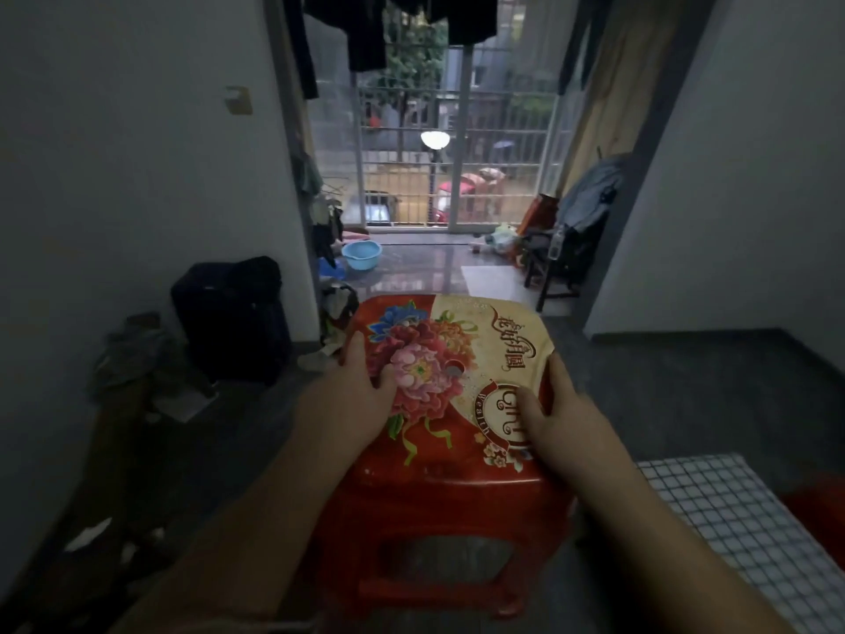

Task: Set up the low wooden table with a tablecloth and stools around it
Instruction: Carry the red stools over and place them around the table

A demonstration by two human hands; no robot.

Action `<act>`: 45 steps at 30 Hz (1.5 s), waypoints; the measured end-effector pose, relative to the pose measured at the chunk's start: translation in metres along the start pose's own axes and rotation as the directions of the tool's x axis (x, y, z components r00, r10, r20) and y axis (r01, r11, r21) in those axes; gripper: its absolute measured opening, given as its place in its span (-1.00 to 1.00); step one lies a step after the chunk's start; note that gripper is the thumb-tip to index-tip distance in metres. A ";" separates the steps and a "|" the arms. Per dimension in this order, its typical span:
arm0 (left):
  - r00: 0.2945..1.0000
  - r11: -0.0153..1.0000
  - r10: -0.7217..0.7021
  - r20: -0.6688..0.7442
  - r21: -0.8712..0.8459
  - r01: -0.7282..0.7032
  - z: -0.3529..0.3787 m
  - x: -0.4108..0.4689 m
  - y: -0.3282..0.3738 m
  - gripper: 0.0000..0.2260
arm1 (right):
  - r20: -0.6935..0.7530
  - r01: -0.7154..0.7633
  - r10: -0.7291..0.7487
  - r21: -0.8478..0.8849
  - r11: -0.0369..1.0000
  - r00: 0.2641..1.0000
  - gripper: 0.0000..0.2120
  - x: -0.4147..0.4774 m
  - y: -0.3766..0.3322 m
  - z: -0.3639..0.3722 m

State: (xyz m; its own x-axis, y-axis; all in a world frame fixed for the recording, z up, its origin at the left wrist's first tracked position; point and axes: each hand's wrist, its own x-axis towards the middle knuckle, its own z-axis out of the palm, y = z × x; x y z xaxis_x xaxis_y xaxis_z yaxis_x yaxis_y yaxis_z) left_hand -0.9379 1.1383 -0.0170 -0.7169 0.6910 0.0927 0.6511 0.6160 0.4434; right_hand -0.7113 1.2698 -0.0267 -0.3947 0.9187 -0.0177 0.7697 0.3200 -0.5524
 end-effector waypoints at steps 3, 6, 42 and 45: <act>0.994 0.994 0.107 -0.003 0.012 -0.107 0.001 0.045 0.007 -0.38 | -0.047 -0.073 0.074 0.025 0.997 0.996 -0.27 0.020 -0.007 0.006; 0.980 0.980 0.198 0.024 0.030 -0.199 0.013 0.078 0.027 -0.39 | -0.107 -0.153 0.157 0.038 0.987 0.982 -0.31 0.031 0.001 0.002; 0.246 0.403 0.871 0.425 -0.332 -0.853 0.244 0.143 0.393 -0.36 | -0.478 -0.842 0.859 0.373 0.391 0.187 -0.28 0.032 0.179 -0.082; 0.166 0.339 0.885 0.434 -0.357 -0.871 0.255 0.147 0.400 -0.36 | -0.476 -0.838 0.875 0.439 0.323 0.088 -0.28 0.038 0.172 -0.068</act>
State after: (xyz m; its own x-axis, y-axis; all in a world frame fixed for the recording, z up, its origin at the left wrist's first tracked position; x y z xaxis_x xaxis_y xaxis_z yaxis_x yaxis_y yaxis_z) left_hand -0.7198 1.5829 -0.0538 0.5655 0.8245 0.0208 0.7557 -0.5280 0.3876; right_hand -0.5592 1.3753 -0.0657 0.8776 0.4711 -0.0886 0.3591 -0.7685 -0.5296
